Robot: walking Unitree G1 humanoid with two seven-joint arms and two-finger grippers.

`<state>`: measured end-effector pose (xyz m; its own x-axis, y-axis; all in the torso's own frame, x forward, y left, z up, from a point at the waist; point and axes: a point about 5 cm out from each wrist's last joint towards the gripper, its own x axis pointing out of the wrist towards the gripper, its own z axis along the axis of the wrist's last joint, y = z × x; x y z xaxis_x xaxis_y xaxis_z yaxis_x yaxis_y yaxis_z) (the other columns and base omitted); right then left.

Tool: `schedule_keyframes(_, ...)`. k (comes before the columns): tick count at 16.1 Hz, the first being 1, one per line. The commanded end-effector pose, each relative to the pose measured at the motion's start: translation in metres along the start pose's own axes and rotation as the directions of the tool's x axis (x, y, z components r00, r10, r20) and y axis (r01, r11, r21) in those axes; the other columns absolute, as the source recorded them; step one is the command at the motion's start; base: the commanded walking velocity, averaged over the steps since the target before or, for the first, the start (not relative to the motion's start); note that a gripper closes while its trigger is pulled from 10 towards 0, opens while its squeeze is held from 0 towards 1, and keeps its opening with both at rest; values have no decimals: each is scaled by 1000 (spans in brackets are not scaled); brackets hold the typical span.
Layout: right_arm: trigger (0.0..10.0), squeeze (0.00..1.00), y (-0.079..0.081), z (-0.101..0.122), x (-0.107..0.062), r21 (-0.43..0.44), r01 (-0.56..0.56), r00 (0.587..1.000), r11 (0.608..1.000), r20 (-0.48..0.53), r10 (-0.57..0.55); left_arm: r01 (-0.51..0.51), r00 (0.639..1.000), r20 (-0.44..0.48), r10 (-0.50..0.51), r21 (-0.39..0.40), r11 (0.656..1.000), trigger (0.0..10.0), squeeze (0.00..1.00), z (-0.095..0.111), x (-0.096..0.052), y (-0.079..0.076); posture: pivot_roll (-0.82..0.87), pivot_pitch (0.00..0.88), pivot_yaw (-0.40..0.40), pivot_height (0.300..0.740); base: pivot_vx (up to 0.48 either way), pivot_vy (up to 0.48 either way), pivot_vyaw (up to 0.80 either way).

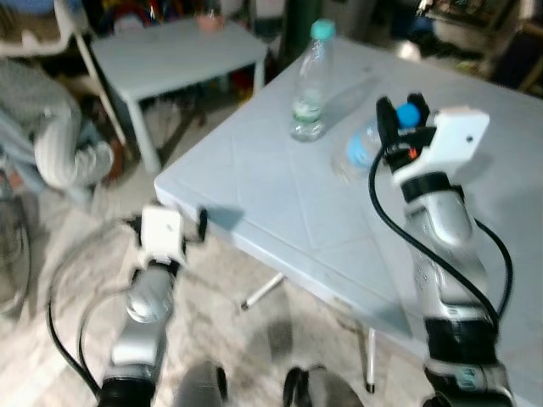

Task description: Restocking fridge

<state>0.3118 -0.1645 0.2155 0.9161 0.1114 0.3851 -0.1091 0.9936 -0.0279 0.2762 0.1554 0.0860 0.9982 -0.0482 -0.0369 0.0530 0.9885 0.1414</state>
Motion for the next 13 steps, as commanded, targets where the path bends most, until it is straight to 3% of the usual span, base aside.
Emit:
schedule_keyframes(1,10000,0,1,2,0,-1,3,1000,1000,-1,-3,-11,1000,-13,11,8,1000,10000,0,-4,-1,3,80,52,-42,740,-315,0,0)
schedule_keyframes(5,10000,0,0,-15,-4,-18,14,995,1000,-99,-16,-12,1000,-12,13,4,1000,10000,0,-4,1,2,80,50,-45,740,-330,0,0)
schedule_keyframes(10,10000,0,-9,-43,-16,93,126,968,988,-231,-101,-37,998,-45,37,-5,999,10000,0,-15,-3,7,73,45,-49,740,-337,0,0)
schedule_keyframes(12,10000,0,-7,-50,-21,59,144,956,988,-267,-124,-45,998,-39,44,-5,999,10000,0,-13,-1,7,71,52,-51,740,-339,0,0)
schedule_keyframes(13,10000,0,-1,-56,-25,12,78,949,997,-307,-71,-51,998,-28,51,-6,999,10000,0,-11,2,7,73,42,-52,740,-337,0,0)
